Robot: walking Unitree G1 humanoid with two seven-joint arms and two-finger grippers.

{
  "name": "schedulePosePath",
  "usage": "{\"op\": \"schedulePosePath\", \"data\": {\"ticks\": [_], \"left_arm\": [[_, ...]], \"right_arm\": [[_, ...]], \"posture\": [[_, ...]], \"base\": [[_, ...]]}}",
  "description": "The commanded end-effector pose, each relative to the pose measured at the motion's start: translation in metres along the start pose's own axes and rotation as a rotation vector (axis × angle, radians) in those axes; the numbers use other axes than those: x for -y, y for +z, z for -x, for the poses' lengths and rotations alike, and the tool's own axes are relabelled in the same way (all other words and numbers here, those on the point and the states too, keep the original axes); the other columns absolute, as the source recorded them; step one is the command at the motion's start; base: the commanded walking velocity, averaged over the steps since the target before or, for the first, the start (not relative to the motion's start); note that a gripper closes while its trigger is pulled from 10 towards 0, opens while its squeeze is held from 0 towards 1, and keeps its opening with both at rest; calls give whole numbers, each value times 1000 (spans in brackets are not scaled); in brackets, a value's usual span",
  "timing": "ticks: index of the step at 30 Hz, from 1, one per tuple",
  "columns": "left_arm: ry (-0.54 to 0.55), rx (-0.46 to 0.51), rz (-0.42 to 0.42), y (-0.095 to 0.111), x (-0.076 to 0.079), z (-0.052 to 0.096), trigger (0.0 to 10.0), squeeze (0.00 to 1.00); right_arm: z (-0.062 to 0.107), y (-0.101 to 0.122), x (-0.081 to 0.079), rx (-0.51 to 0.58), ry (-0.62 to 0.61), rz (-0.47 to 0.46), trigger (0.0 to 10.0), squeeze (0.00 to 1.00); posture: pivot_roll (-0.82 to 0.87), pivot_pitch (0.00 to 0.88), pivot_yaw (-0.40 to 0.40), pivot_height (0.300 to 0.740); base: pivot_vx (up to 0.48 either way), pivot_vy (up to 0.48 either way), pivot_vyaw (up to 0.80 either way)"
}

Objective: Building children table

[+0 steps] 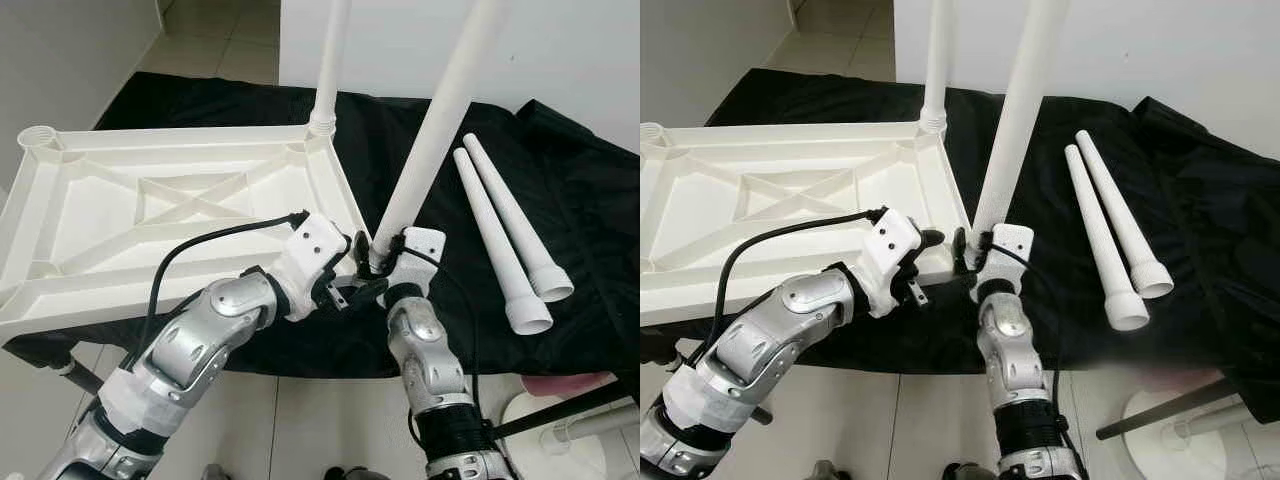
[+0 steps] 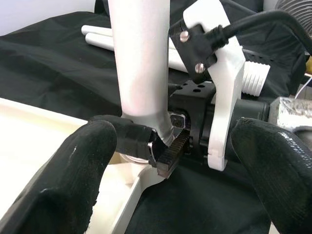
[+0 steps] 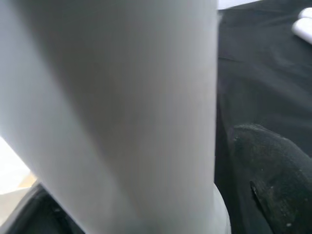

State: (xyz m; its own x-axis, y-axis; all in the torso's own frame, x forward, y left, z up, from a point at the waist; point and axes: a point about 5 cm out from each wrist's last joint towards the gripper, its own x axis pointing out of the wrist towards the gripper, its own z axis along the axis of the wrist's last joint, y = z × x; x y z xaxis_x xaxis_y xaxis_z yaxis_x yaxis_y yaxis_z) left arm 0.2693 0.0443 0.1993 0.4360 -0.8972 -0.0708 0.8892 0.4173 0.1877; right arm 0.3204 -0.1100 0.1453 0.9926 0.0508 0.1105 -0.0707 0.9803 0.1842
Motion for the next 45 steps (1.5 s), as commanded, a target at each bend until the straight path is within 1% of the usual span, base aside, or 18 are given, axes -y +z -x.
{"op": "schedulePosePath", "data": {"ticks": [1, 2, 3, 8, 9, 10, 11, 12, 20, 21, 22, 24, 25, 26, 27, 36, 37, 45], "left_arm": [[-62, -2, 7, -1, 4, 1, 10000, 0], [-62, -2, 7, -1, 4, 1, 10000, 0], [-66, -2, 6, -1, 5, 0, 10000, 0], [-73, -4, 6, -1, 7, 0, 10000, 0], [-73, -4, 7, -1, 7, 0, 10000, 0], [-73, -4, 7, -1, 7, 0, 10000, 0], [-74, -5, 7, -2, 7, -1, 10000, 0], [-76, -5, 7, -2, 8, -1, 10000, 0], [-86, -8, 3, -3, 10, -2, 10000, 0], [-87, -10, 2, -3, 10, -2, 10000, 0], [-87, -10, 0, -3, 10, -2, 10000, 0], [-88, -10, 0, -3, 9, -2, 10000, 0], [-88, -11, 0, -3, 9, -2, 10000, 0], [-88, -11, 0, -3, 9, -2, 10000, 0], [-89, -11, -2, -3, 9, -2, 10000, 0], [-99, -27, -12, -6, 10, -2, 10000, 0], [-93, -30, -15, -7, 9, -3, 10000, 0], [-62, -37, -17, -10, 4, 0, 10000, 0]], "right_arm": [[-1, 7, 5, 23, 27, -7, 10000, 867], [-1, 7, 5, 23, 27, -7, 10000, 867], [-1, 8, 7, 28, 71, 12, 10000, 0], [-1, 11, 13, 34, 186, 54, 10000, 0], [-2, 13, 14, 37, 246, 73, 10000, 0], [-2, 13, 14, 37, 246, 73, 10000, 0], [0, 14, 15, 45, 358, 158, 10000, 0], [-1, 12, 18, 34, 393, 176, 10000, 0], [-7, 11, 32, 7, 473, 243, 10000, 0], [-8, 11, 33, 2, 476, 246, 9569, 0], [-10, 10, 33, -4, 483, 248, 4627, 0], [-11, 10, 34, -7, 486, 250, 4627, 0], [-12, 9, 34, -10, 492, 260, 3451, 0], [-12, 9, 34, -10, 492, 260, 3451, 0], [-13, 9, 35, -13, 503, 265, 0, 0], [-17, 6, 42, -31, 527, 287, 0, 0], [-18, 5, 43, -37, 523, 277, 10000, 0], [-18, 3, 45, -53, 465, 244, 10000, 0]], "posture": [[33, 104, -67, 740], [33, 104, -67, 740], [34, 103, -68, 740], [33, 98, -67, 740], [33, 94, -66, 740], [33, 94, -66, 740], [33, 93, -66, 740], [32, 89, -64, 740], [33, 82, -58, 740], [35, 82, -59, 740], [36, 81, -58, 740], [36, 81, -58, 740], [35, 80, -57, 740], [35, 80, -57, 740], [37, 78, -57, 740], [38, 62, -60, 740], [38, 61, -61, 740], [45, 58, -71, 740]], "base": [[0, 0, 0], [0, 0, 0], [0, 0, 0], [0, 0, 0], [0, 0, 0], [0, 0, 0], [0, 0, 0], [0, 0, 0], [0, 0, 0], [0, 0, 0], [0, 0, 0], [0, 0, 0], [0, 0, 0], [0, 0, 0], [0, 0, 0], [0, 0, 0], [0, 0, 0], [0, 0, 0]]}}
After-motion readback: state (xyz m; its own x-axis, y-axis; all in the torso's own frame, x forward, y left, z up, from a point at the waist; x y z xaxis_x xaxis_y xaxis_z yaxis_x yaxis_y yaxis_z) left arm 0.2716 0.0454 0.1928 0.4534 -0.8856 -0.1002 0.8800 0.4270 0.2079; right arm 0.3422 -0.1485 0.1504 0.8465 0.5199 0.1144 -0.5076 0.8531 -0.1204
